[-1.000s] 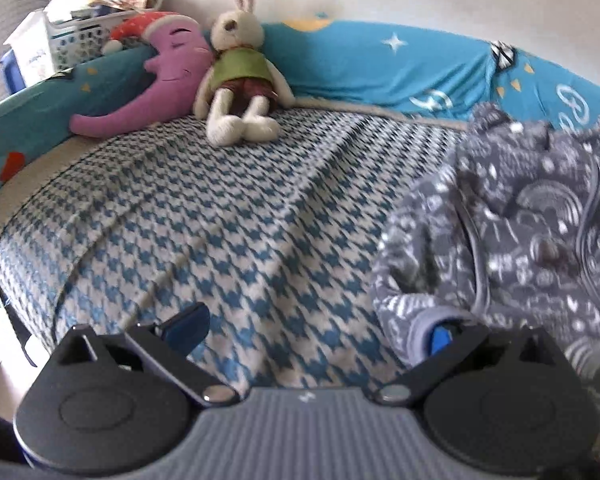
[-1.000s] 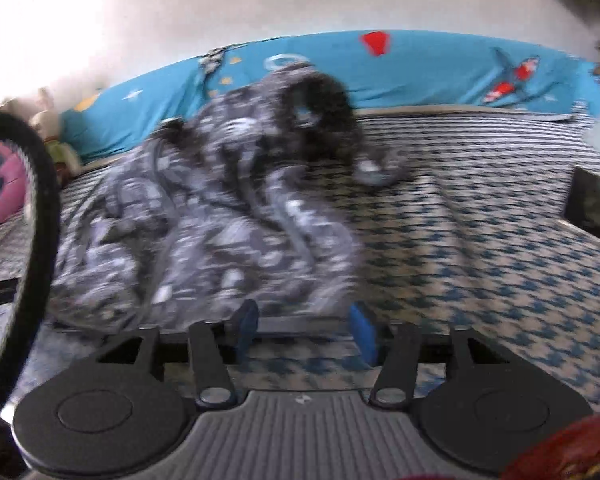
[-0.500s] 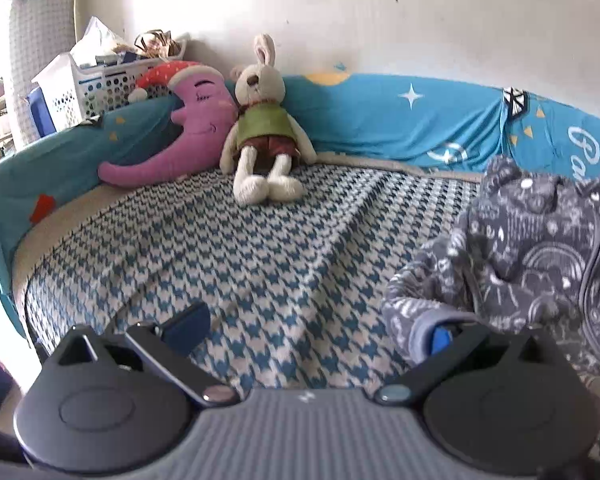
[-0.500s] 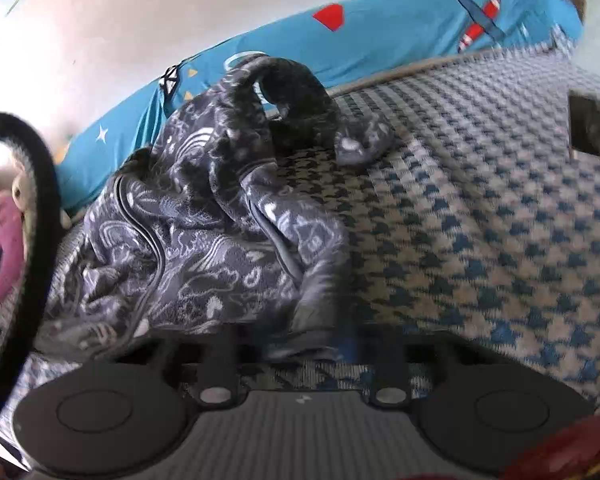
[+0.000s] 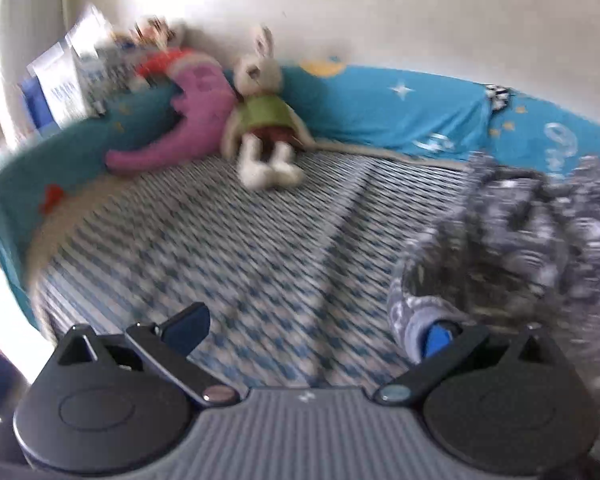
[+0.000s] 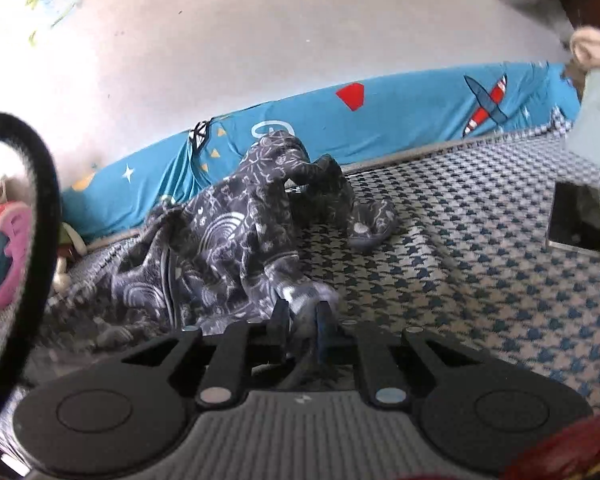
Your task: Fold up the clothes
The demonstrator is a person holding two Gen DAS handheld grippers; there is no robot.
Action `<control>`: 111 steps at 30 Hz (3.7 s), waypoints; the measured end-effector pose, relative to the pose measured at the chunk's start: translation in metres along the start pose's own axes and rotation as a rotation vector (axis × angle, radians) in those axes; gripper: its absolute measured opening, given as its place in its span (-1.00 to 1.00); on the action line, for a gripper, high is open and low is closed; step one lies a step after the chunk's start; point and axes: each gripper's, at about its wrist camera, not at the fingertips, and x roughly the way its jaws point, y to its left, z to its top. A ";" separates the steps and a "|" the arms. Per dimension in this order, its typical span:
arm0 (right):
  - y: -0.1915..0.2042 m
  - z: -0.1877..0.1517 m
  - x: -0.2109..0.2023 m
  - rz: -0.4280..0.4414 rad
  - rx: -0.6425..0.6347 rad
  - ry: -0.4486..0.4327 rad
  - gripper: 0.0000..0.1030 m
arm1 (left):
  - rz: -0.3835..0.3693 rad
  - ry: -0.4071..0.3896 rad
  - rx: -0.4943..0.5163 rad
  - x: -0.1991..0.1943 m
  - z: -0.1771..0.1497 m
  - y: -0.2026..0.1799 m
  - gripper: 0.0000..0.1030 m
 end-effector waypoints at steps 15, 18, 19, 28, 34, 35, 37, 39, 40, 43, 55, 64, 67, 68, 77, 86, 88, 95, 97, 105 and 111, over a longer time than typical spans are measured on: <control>0.004 0.014 0.013 0.134 0.043 0.050 -0.21 | -0.167 0.003 0.018 -0.018 0.007 -0.014 1.00; 0.005 0.022 0.021 0.170 0.057 0.073 -0.17 | -0.161 0.005 0.037 -0.010 0.014 -0.023 1.00; 0.005 0.024 0.025 0.181 0.063 0.081 -0.16 | -0.161 0.006 0.045 -0.007 0.016 -0.026 1.00; 0.010 0.062 0.068 0.219 0.047 0.106 0.09 | -0.179 0.026 0.098 0.027 0.039 -0.058 1.00; 0.011 0.083 0.105 0.234 0.075 0.097 0.28 | -0.180 0.051 0.160 0.059 0.050 -0.085 1.00; 0.010 0.086 0.111 0.229 0.085 0.096 0.29 | -0.184 0.055 0.168 0.064 0.052 -0.090 1.00; 0.007 0.091 0.123 0.218 0.114 0.094 0.30 | -0.191 0.061 0.183 0.075 0.056 -0.101 1.00; 0.003 0.096 0.134 0.209 0.156 0.090 0.30 | -0.201 0.056 0.194 0.085 0.062 -0.110 1.00; 0.000 0.099 0.140 0.209 0.178 0.089 0.31 | -0.206 0.050 0.199 0.090 0.065 -0.114 1.00; -0.005 0.106 0.157 0.204 0.227 0.088 0.33 | -0.206 0.040 0.201 0.105 0.074 -0.125 1.00; -0.005 0.119 0.218 0.214 0.371 0.105 0.38 | -0.246 0.078 0.120 0.148 0.100 -0.150 1.00; 0.004 0.123 0.215 0.163 0.303 0.090 -0.72 | -0.215 0.122 0.174 0.168 0.094 -0.171 1.00; 0.006 0.131 0.194 0.083 0.243 0.034 -0.80 | -0.195 0.142 0.156 0.172 0.093 -0.167 1.00; 0.007 0.133 0.187 0.054 0.217 0.021 -0.81 | -0.189 0.146 0.150 0.173 0.093 -0.166 1.00; -0.022 0.122 0.156 -0.132 0.145 0.121 -0.84 | -0.116 0.197 0.124 0.184 0.090 -0.154 1.00; -0.063 0.109 0.148 -0.094 0.229 0.239 -0.59 | -0.151 0.146 0.049 0.181 0.101 -0.141 1.00; -0.063 0.113 0.138 -0.111 0.220 0.206 -0.32 | -0.170 0.127 0.034 0.181 0.105 -0.140 1.00; -0.056 0.125 0.116 -0.090 0.236 0.107 -0.24 | -0.226 0.054 0.005 0.187 0.121 -0.144 1.00; -0.050 0.127 0.115 -0.056 0.231 0.094 -0.15 | -0.240 0.055 0.000 0.192 0.124 -0.147 1.00; -0.023 0.125 0.134 0.035 0.197 0.126 -0.07 | -0.299 0.082 -0.032 0.214 0.130 -0.158 1.00; -0.007 0.121 0.146 0.066 0.158 0.172 -0.03 | -0.335 0.094 -0.046 0.226 0.136 -0.166 1.00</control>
